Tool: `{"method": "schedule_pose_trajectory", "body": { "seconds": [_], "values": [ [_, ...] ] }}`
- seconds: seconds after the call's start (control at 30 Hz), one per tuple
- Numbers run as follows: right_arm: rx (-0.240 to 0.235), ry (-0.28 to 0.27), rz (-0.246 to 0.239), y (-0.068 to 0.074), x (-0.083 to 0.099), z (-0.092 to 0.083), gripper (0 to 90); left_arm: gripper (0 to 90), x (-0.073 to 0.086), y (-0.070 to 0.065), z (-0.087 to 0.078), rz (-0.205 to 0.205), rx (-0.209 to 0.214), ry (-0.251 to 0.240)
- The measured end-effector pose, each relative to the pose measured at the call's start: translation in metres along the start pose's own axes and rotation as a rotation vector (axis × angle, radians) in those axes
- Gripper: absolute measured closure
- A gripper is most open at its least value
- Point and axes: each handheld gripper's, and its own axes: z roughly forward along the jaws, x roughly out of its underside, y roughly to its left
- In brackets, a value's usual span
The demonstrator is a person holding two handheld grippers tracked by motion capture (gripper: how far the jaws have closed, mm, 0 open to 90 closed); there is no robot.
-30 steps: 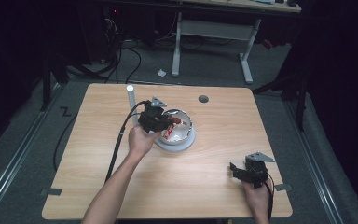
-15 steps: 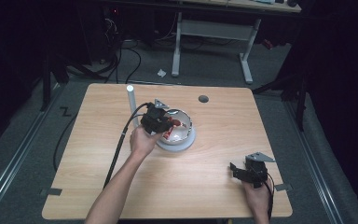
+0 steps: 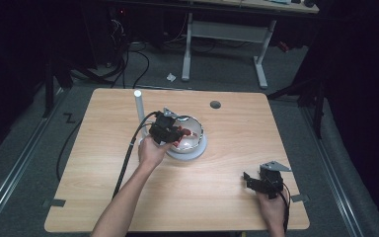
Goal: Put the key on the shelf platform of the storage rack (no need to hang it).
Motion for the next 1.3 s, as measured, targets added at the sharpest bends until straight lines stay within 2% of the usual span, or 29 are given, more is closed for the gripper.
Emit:
{"method": "schedule_pose_trajectory", "body": {
  "seconds": [0.37, 0.63, 0.77, 0.97, 1.1, 1.3],
  "values": [
    [0.000, 0.000, 0.001, 0.000, 0.000, 0.000, 27.4, 66.5, 0.002, -0.007, 0.000, 0.041, -0.008, 0.022],
    [0.000, 0.000, 0.002, 0.000, 0.000, 0.000, 27.4, 62.4, 0.009, -0.007, 0.001, 0.027, 0.017, 0.040],
    [-0.001, 0.000, 0.001, 0.000, 0.000, 0.000, 27.5, 58.4, 0.010, -0.008, -0.006, 0.028, 0.025, 0.022],
    [-0.002, 0.000, 0.001, 0.000, 0.000, 0.000, 27.6, 49.6, 0.009, -0.007, -0.024, 0.013, 0.044, -0.031],
    [-0.001, 0.000, 0.001, 0.000, 0.000, 0.000, 27.5, 45.3, 0.012, -0.006, -0.038, 0.011, 0.037, -0.069],
    [0.000, 0.000, 0.000, 0.000, 0.000, 0.000, 27.5, 41.5, 0.021, 0.000, -0.058, -0.006, 0.032, -0.096]
  ]
}}
